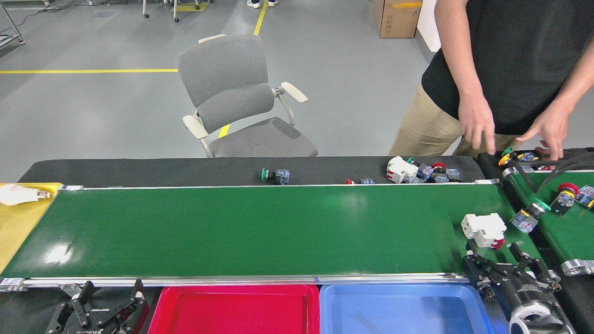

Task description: Pick switch part from conveyor to tray

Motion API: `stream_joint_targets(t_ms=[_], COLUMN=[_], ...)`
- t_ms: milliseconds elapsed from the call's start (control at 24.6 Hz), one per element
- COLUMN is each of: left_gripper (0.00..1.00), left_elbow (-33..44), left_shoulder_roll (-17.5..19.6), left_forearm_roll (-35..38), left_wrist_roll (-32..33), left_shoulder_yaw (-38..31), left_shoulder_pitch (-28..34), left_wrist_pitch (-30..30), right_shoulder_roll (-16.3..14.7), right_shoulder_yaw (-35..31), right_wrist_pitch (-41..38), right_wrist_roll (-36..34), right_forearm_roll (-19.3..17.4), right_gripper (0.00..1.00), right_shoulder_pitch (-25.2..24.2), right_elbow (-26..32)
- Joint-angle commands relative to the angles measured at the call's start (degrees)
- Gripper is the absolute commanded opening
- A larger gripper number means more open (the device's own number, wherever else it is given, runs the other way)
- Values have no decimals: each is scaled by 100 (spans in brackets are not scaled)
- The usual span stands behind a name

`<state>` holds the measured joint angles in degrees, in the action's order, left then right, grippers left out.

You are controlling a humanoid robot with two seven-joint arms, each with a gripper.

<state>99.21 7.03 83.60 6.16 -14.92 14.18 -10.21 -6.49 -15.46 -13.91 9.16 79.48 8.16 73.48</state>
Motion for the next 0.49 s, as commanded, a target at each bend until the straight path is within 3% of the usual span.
stream_joint_targets(t_ms=[0, 81, 162, 365, 446], left_gripper=[100, 100, 100, 100, 100], left_elbow=[19, -42, -86, -139, -183], left_shoulder_roll=[35, 44, 35, 44, 44], left_forearm_roll=[-19, -10, -10, -19, -19], left_wrist_roll=[-53, -53, -53, -53, -53], left_shoulder_yaw=[-11, -11, -11, -11, -11], left_shoulder_pitch=[-73, -117, -170, -231, -257], left_wrist_pitch=[10, 10, 10, 10, 10], right_shoulder_roll=[-63, -72, -81, -195, -177], right_shoulder_yaw=[122, 307, 544, 904, 904], right_wrist_pitch=[213, 424, 591, 608, 582], right_wrist_roll=[7, -2, -2, -28, -28], right_forearm_roll=[-2, -2, -2, -46, -55], right_gripper=[98, 97, 87, 20, 11], right_shoulder_pitch=[248, 512, 635, 652, 652], right_elbow=[-167, -431, -545, -537, -475])
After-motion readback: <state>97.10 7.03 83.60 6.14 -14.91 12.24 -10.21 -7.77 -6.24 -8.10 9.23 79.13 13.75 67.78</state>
